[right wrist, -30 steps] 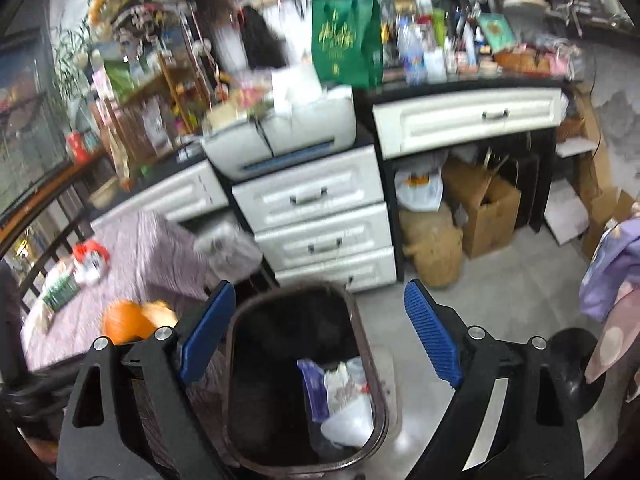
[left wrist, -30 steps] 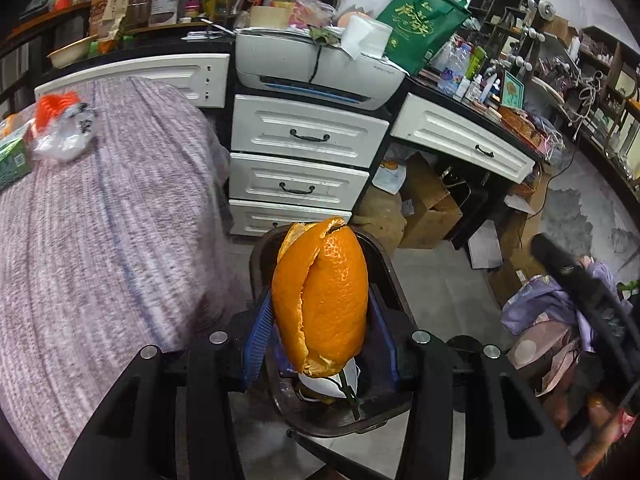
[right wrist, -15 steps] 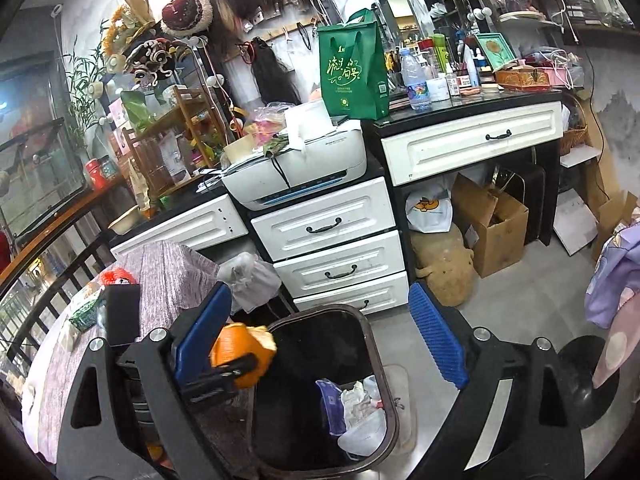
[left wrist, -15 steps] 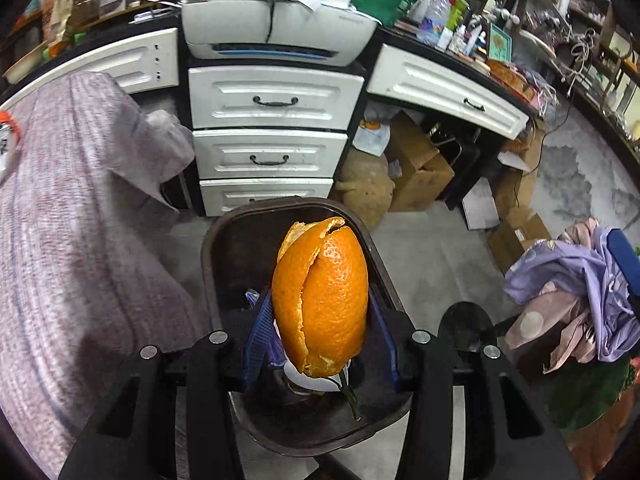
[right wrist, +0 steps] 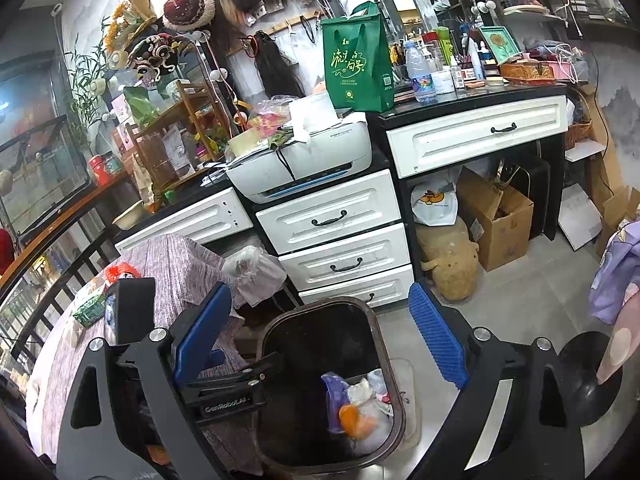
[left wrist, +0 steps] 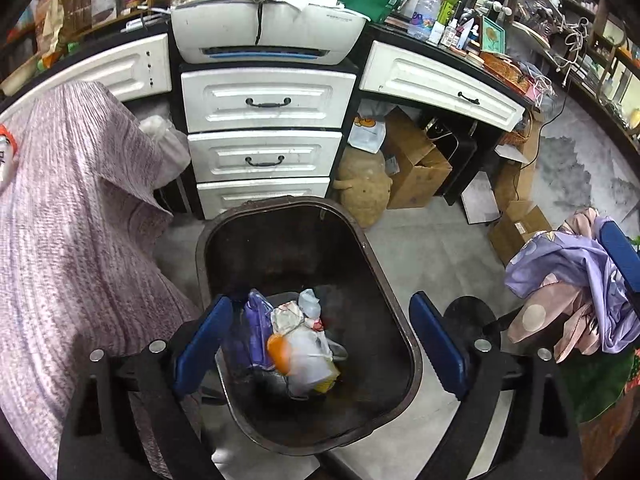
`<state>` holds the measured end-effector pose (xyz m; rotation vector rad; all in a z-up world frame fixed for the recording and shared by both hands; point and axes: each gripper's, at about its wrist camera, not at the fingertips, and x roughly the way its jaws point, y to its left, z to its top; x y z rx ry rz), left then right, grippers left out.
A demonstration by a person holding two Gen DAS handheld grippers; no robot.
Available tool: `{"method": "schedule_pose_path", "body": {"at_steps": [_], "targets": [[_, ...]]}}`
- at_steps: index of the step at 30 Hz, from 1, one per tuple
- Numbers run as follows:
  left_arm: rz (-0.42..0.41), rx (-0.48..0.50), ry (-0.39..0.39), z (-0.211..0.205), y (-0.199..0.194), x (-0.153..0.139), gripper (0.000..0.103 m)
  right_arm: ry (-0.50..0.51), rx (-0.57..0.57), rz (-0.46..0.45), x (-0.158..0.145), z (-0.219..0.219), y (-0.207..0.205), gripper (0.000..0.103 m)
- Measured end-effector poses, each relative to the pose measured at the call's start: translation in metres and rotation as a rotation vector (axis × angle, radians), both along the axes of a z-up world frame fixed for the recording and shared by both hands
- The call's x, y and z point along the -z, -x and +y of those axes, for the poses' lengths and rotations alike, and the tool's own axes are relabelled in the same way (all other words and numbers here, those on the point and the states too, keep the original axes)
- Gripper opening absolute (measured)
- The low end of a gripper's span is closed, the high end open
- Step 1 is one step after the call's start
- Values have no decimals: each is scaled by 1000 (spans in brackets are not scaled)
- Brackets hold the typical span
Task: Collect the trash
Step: 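Open the left tool over the bin while the right tool releases the white bag, then move both tools back over the table toward the tissue and clear bag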
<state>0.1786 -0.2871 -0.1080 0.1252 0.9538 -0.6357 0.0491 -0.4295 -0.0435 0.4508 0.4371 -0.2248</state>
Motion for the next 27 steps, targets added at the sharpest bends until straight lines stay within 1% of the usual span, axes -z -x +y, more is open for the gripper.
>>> {"method": "schedule_pose_path", "body": {"at_steps": [8, 10, 12, 16, 23, 27], "targets": [[-59, 0, 2, 12, 14, -15, 92, -7, 3, -27, -2, 2, 5, 92], [-76, -3, 11, 19, 18, -22, 93, -6, 3, -34, -4, 3, 6, 93], [-95, -12, 17, 26, 21, -28, 97, -9, 7, -40, -4, 3, 7, 95], [-133, -45, 29, 49, 27, -41, 97, -24, 1, -47, -5, 4, 7, 95], [-230, -94, -14, 88, 40, -63, 97, 0, -58, -40, -14, 18, -1, 96], [-250, -134, -15, 115, 45, -74, 97, 10, -122, -47, -24, 32, -8, 96]]}}
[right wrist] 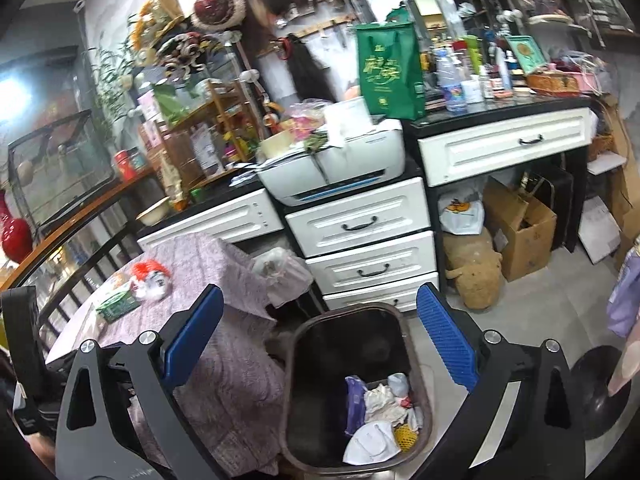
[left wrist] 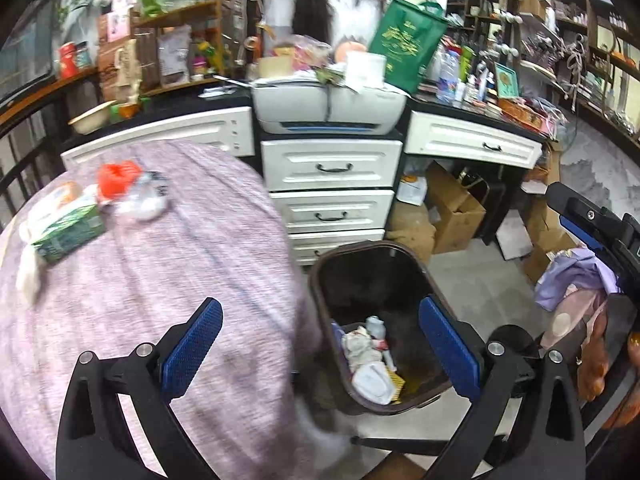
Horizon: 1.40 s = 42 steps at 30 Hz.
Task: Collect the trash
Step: 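Move both tools back over the table toward the tissue and clear bag, then grasp the white tissue with the left tool while the right tool grasps the clear plastic bag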
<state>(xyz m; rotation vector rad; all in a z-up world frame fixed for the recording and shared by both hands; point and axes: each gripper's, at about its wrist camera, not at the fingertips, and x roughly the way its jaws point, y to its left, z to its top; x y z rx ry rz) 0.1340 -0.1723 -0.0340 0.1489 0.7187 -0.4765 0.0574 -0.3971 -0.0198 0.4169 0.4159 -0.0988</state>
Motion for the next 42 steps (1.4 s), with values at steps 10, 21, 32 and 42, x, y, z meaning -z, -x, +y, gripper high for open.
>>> {"method": "schedule_pose_path", "body": {"at_steps": [10, 21, 32, 42], "targets": [[-14, -156, 0, 87, 6, -10, 97, 18, -222, 14, -17, 60, -30, 96], [30, -383, 20, 198, 6, 1, 97, 75, -445, 77, -18, 143, -68, 96], [82, -540, 39, 281, -33, 4, 97, 175, -632, 138, -11, 227, -134, 96], [163, -513, 35, 257, -114, 18, 97, 247, -652, 245, 9, 258, -218, 96]]}}
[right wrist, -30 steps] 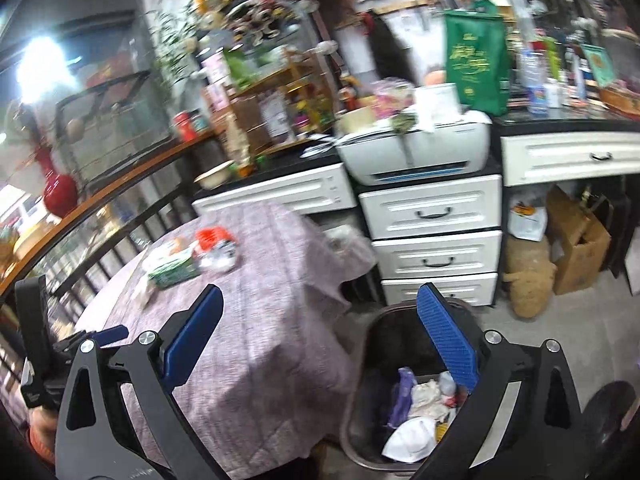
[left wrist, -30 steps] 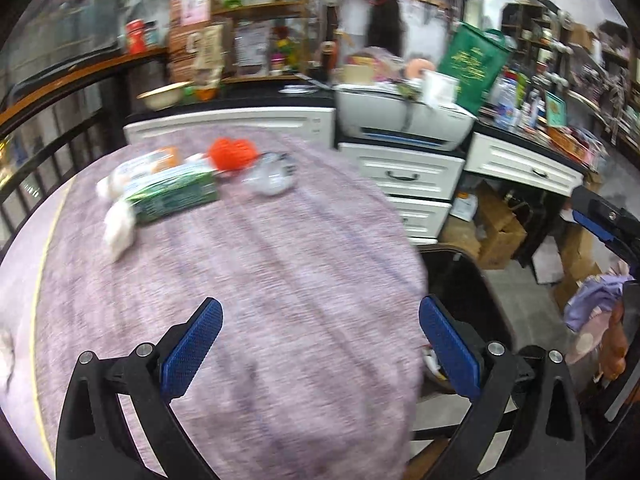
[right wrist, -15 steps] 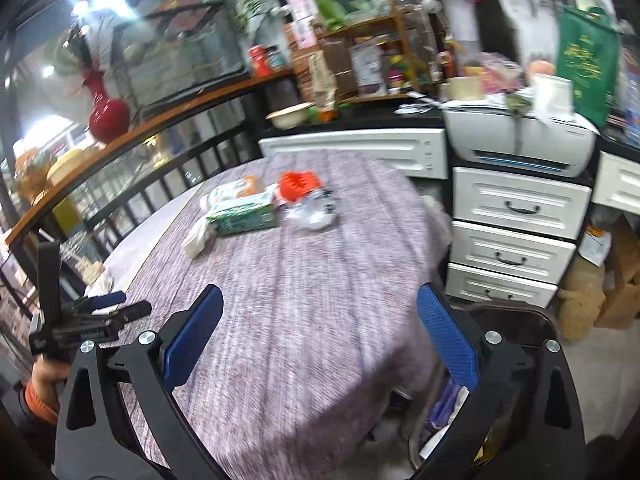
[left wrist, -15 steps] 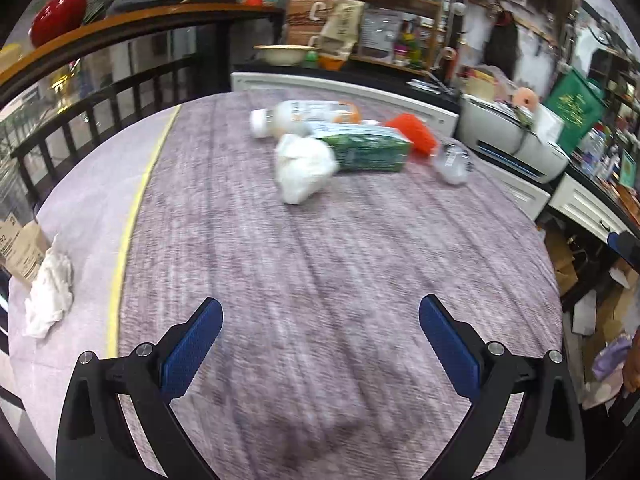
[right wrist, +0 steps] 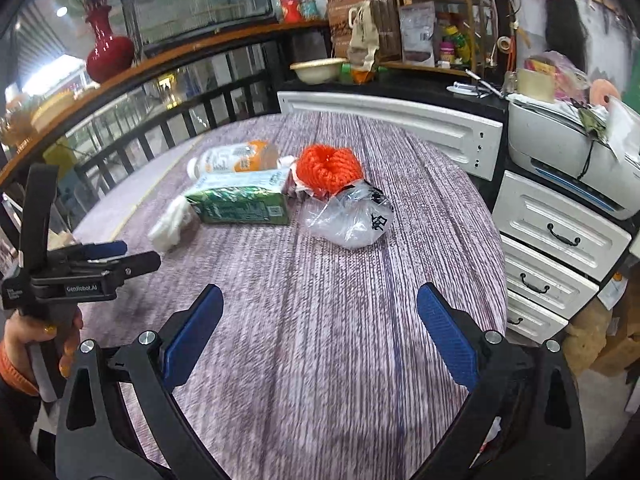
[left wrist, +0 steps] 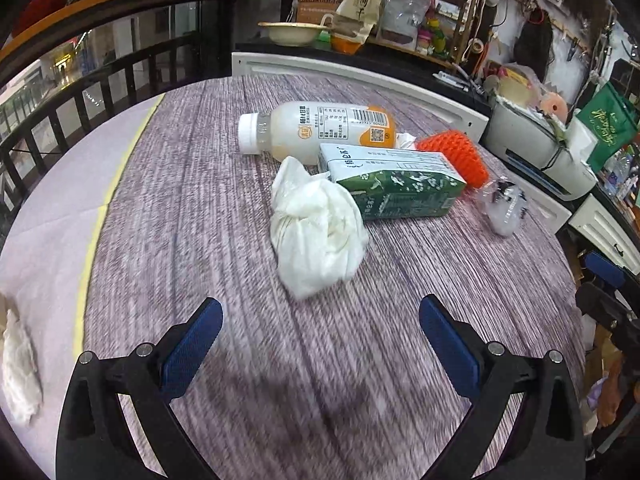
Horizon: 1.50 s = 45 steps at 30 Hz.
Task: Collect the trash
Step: 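Grasp the white tissue with the left tool while the right tool grasps the clear plastic bag, then carry the white tissue and clear plastic bag with both tools over the bin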
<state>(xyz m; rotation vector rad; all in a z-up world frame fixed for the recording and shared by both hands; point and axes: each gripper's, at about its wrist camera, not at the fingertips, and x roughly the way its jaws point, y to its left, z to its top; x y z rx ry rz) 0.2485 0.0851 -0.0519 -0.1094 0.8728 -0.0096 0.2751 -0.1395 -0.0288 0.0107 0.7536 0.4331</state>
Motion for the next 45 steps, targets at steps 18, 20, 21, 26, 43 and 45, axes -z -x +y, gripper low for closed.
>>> {"method": "schedule_pose_path", "body": {"at_steps": [18, 20, 21, 26, 43, 45], "targets": [[22, -61, 4, 17, -39, 9, 19, 102, -1, 74, 19, 32, -84, 51], [10, -77, 25, 22, -34, 8, 14, 86, -4, 79, 17, 28, -81, 46], [3, -81, 27, 22, -32, 7, 12, 74, -6, 84, 16, 25, -79, 42], [-58, -88, 14, 23, -10, -4, 9, 26, 2, 78, 13, 11, -62, 34], [-203, 24, 119, -26, 91, -34, 9, -65, -22, -62, -20, -39, 68, 31], [-218, 39, 126, -35, 99, -36, 9, -85, -13, -72, -23, -48, 82, 31]]}}
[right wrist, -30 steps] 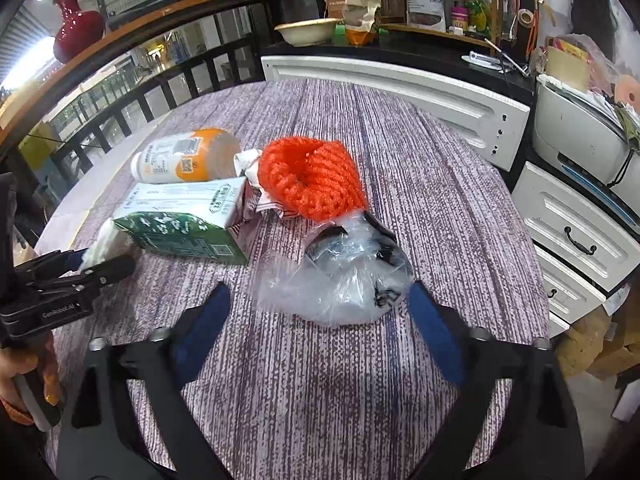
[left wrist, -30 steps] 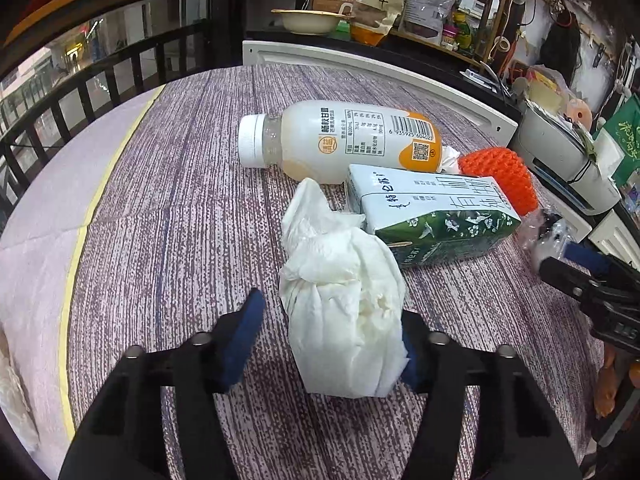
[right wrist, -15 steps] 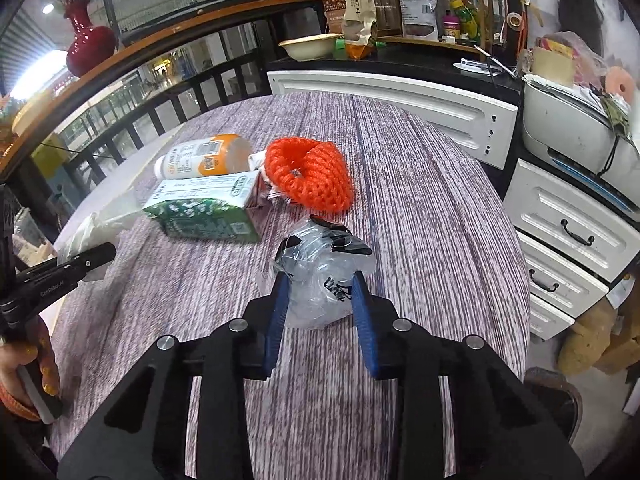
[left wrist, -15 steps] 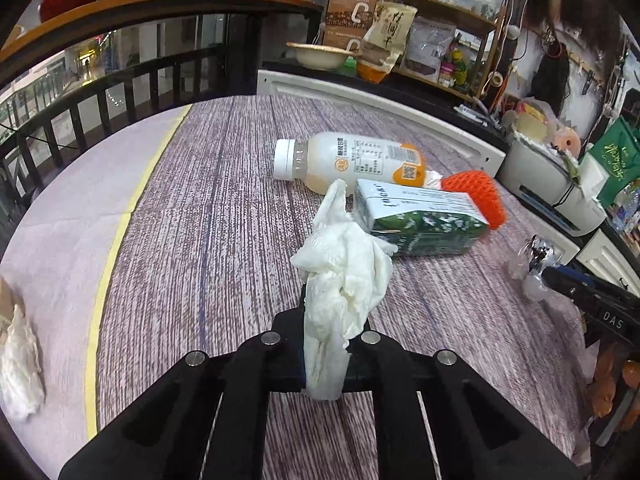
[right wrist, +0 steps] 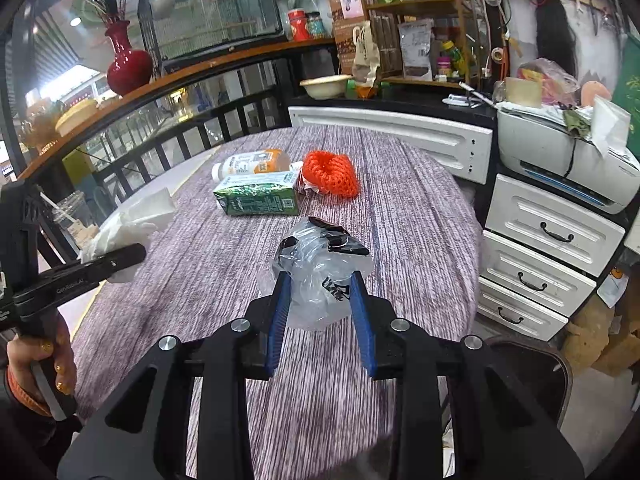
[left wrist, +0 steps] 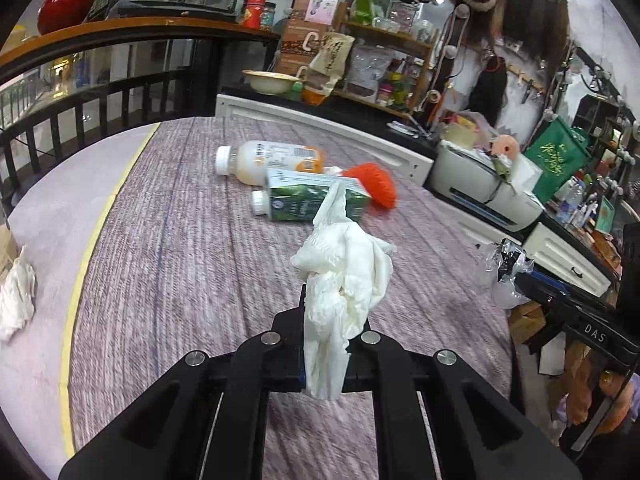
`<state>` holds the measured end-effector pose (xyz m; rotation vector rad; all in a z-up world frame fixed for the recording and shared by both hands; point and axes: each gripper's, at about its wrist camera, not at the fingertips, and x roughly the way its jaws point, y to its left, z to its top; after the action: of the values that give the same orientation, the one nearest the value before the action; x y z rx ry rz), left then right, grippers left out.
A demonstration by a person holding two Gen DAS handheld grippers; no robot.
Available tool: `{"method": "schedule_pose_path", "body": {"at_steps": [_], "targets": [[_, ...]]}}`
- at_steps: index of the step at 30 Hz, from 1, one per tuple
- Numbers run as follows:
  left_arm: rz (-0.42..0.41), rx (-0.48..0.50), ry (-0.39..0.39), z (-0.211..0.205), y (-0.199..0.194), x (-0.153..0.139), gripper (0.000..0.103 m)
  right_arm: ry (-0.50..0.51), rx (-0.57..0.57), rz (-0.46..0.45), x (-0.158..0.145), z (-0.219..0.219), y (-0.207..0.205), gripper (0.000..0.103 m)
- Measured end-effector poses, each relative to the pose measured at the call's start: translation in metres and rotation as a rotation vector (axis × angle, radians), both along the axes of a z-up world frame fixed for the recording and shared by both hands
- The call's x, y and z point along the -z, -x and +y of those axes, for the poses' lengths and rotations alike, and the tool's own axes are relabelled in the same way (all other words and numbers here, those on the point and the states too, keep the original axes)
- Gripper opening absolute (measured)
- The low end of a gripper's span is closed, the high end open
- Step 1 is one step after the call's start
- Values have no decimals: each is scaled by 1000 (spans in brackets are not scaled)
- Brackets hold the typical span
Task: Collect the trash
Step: 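Carry the white tissue and clear plastic bag with both tools over the bin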
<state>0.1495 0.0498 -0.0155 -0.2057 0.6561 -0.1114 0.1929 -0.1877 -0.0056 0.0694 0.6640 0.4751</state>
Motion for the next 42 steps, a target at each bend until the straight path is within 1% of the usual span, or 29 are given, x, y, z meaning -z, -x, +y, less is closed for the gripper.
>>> {"method": "schedule_pose_path", "body": {"at_steps": [3, 8, 14, 19, 25, 29, 42], "targets": [[-20, 33, 4, -15, 12, -2, 9, -17, 19, -16, -2, -13, 22, 31], [-37, 93, -5, -40, 26, 0, 9, 4, 67, -78, -5, -34, 58, 31], [-44, 161, 4, -67, 30, 0, 9, -19, 150, -79, 0, -70, 75, 31], [-43, 200, 4, -88, 30, 1, 9, -58, 247, -48, 13, -108, 78, 31], [-27, 245, 3, -113, 26, 9, 9, -62, 353, -19, 32, -141, 81, 31], [-16, 273, -3, -130, 26, 14, 9, -74, 417, 21, 46, -163, 80, 31], [15, 360, -29, -187, 15, 26, 9, -25, 565, 153, 104, -194, 65, 31]]}}
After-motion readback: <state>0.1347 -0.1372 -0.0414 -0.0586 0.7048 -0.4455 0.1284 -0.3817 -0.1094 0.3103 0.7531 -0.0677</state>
